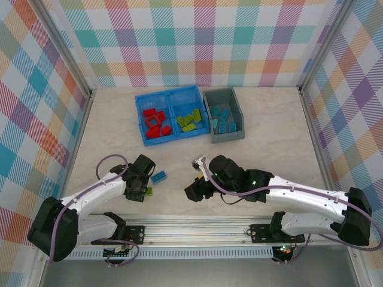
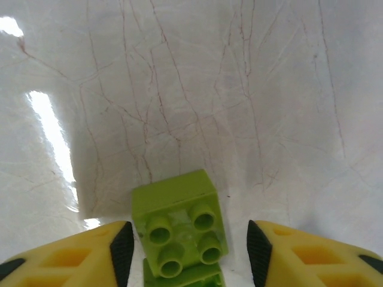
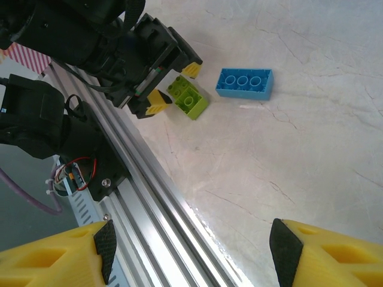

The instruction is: Sort the legos into containers by color

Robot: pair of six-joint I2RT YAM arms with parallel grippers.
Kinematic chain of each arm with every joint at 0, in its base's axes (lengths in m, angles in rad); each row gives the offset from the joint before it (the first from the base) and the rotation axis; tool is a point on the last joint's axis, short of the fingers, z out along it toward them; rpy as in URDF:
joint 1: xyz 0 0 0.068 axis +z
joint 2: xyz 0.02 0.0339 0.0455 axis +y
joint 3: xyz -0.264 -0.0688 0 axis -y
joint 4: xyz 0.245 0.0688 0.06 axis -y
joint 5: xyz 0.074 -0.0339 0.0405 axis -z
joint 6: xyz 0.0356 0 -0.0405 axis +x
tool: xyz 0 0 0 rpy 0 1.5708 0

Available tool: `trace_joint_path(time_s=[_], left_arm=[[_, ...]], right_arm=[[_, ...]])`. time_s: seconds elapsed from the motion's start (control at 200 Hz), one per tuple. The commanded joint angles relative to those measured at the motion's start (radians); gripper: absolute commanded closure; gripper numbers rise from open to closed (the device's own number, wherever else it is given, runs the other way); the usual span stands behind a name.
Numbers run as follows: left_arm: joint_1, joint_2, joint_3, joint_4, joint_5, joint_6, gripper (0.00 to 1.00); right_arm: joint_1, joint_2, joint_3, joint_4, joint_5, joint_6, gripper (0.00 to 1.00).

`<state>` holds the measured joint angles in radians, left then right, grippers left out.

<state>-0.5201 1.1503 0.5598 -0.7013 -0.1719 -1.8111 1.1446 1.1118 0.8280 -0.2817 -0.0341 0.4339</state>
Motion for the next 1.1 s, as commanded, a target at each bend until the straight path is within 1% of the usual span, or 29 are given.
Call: trace_joint_path(time_s=[0.0,0.11,0.36,0.375,0.455,0.505,0.635,0.69,0.735,0.8,0.905,1.025,1.095], left_arm=[[0.015,0.013,-0.016,0.033,0.0,-0.05,0.51],[0.026,0.036,-0.029,0.067,-0.001,-0.042,0.57],[0.038,0.042,-0.032,0.057,-0.01,-0.007,0.59],[0.038,0.041,-0.032,0.057,-0.011,-0.004,0.6],[0.04,0.026,-0.018,0.039,-0.029,0.02,0.73],[0.039,0.003,0.014,-0.006,-0.059,0.05,0.75],[0.039,-0.05,0.158,-0.117,-0.155,0.182,0.75],[0.039,-0.043,0.237,-0.119,-0.17,0.305,0.75],[0.039,-0.018,0.309,-0.096,-0.159,0.406,0.76],[0.033,0.049,0.43,-0.086,-0.13,0.529,0.77],[-0.005,0.189,0.637,-0.1,-0.133,0.69,0.77],[-0.043,0.349,0.841,-0.08,-0.124,0.819,0.76],[-0.058,0.452,0.96,-0.08,-0.118,0.878,0.76]], right_arm=[[0.009,-0.006,-0.01,0.027,0.01,0.012,0.3],[0.009,-0.002,-0.008,0.026,0.007,0.012,0.3],[0.01,-0.007,-0.007,0.022,0.012,0.017,0.3],[0.01,-0.006,-0.007,0.021,0.013,0.017,0.3],[0.01,-0.007,-0.007,0.021,0.013,0.018,0.3],[0.01,-0.011,-0.004,0.018,0.019,0.018,0.3],[0.01,-0.046,0.003,-0.001,0.072,0.017,0.3],[0.01,-0.074,0.003,-0.005,0.114,0.015,0.31],[0.01,-0.101,-0.001,-0.01,0.169,0.02,0.31],[0.01,-0.149,-0.014,-0.013,0.263,0.029,0.31],[0.009,-0.189,-0.009,-0.028,0.429,0.048,0.3],[0.002,-0.163,0.035,-0.013,0.513,0.01,0.3],[-0.023,-0.129,0.073,-0.01,0.521,0.006,0.3]])
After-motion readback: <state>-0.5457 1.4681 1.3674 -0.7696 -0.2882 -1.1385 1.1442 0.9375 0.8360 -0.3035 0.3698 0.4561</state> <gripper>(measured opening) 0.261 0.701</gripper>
